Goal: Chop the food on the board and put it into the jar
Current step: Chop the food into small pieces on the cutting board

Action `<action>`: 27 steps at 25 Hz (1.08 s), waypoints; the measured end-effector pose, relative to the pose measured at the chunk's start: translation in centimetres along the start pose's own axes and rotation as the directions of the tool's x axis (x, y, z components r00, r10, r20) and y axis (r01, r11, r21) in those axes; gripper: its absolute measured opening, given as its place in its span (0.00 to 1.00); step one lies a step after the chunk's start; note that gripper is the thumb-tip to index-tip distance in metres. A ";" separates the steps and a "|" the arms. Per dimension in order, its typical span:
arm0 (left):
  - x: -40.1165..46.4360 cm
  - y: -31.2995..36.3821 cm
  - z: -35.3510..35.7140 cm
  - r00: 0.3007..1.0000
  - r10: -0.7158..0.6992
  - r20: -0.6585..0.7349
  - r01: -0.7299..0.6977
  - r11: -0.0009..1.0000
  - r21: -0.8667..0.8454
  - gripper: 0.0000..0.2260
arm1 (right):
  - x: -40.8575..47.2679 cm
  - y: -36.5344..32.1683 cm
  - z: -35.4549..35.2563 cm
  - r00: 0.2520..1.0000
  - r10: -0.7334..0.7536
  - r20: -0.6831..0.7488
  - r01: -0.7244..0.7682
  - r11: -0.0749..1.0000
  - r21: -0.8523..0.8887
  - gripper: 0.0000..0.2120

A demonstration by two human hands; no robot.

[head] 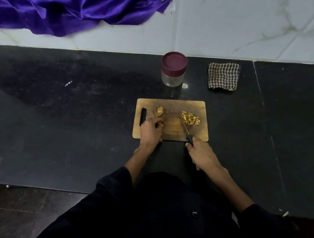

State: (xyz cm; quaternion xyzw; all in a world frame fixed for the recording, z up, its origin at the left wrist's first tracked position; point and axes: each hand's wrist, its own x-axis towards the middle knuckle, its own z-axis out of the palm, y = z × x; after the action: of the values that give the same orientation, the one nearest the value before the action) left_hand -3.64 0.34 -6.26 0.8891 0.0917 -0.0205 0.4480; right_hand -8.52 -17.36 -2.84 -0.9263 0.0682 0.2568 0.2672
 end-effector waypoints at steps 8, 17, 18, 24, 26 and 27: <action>3.4 1.1 -0.8 0.989 -0.027 -0.145 0.039 0.996 0.082 0.10 | -0.3 0.2 0.1 1.000 -0.026 0.002 0.026 0.999 0.037 0.11; 4.2 1.2 -1.3 0.995 0.077 -0.059 -0.059 0.963 0.261 0.08 | -0.2 0.3 0.3 1.000 -0.021 0.003 0.021 0.999 0.032 0.10; 4.3 1.3 -1.3 0.995 0.082 -0.051 -0.066 0.965 0.254 0.06 | -0.2 0.4 0.3 1.000 -0.021 0.003 0.021 0.999 0.037 0.10; 4.1 1.7 -2.2 0.993 -0.051 -0.104 0.042 0.995 -0.092 0.04 | -0.1 0.7 0.4 0.999 -0.033 -0.011 0.034 0.998 0.057 0.11; 3.6 1.0 -2.8 0.984 -0.106 -0.140 0.083 0.983 -0.164 0.06 | -0.2 0.8 0.5 1.000 -0.030 -0.009 0.030 0.998 0.062 0.11; 3.2 0.7 -3.0 0.982 -0.116 -0.149 0.089 0.981 -0.173 0.06 | -0.2 0.9 0.5 1.000 -0.030 -0.009 0.030 0.997 0.066 0.12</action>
State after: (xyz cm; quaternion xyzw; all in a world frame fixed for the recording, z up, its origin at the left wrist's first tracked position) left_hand -0.50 2.80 -4.30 0.8416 0.1742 0.0348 0.5100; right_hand -9.11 -17.82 -3.51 -0.9189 0.0637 0.2468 0.3012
